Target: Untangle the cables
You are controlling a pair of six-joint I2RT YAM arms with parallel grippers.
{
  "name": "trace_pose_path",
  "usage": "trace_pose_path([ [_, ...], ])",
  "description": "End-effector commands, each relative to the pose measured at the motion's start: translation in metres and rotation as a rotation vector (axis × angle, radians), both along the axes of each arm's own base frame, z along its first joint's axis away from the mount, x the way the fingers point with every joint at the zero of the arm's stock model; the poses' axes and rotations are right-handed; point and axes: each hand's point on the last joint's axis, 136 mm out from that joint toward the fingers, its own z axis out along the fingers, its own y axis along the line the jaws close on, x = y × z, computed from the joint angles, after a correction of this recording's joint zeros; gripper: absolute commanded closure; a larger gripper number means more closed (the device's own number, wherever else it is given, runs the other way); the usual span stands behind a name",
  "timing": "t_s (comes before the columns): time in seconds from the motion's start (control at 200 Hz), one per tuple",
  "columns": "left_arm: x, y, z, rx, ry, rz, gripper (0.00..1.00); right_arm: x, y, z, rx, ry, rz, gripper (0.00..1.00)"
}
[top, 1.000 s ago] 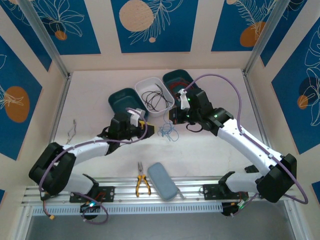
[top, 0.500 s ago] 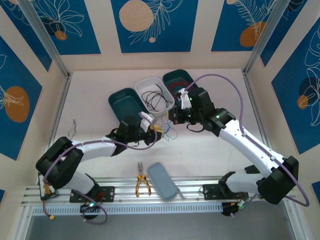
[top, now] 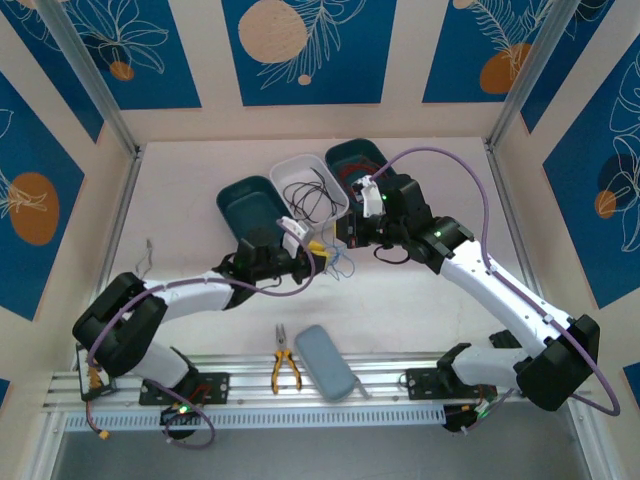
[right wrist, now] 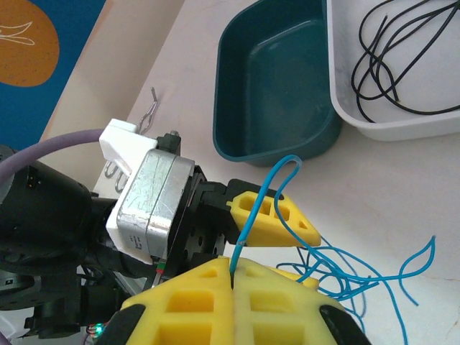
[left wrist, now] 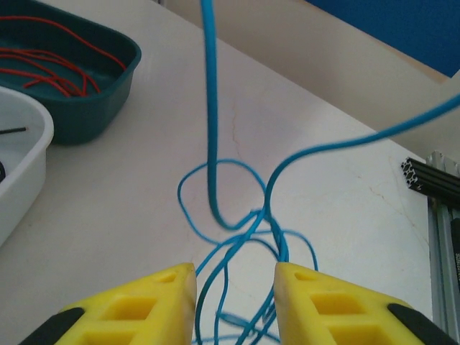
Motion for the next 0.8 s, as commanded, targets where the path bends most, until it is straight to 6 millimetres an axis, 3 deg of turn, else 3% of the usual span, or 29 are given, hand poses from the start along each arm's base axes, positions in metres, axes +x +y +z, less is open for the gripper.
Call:
trace_pose_path([
  [0.0, 0.000, -0.008, 0.012, -0.013, -0.028, -0.042, 0.67, -0.004, 0.001, 0.015, 0.049, -0.018, 0.015, 1.00],
  [0.165, 0.000, -0.008, 0.003, 0.010, -0.010, -0.046, 0.76, -0.004, 0.001, 0.019, 0.059, -0.025, 0.018, 1.00],
  [0.33, -0.003, -0.007, -0.001, 0.021, -0.005, -0.052, 0.71, -0.004, -0.001, 0.024, 0.067, -0.035, 0.011, 1.00],
  [0.485, -0.004, -0.006, -0.009, 0.042, 0.009, -0.059, 0.73, -0.005, -0.002, 0.029, 0.088, -0.038, 0.012, 1.00],
  [0.795, -0.001, -0.010, -0.003, 0.010, 0.011, -0.050, 0.99, -0.003, -0.002, 0.029, 0.095, -0.032, 0.011, 1.00],
])
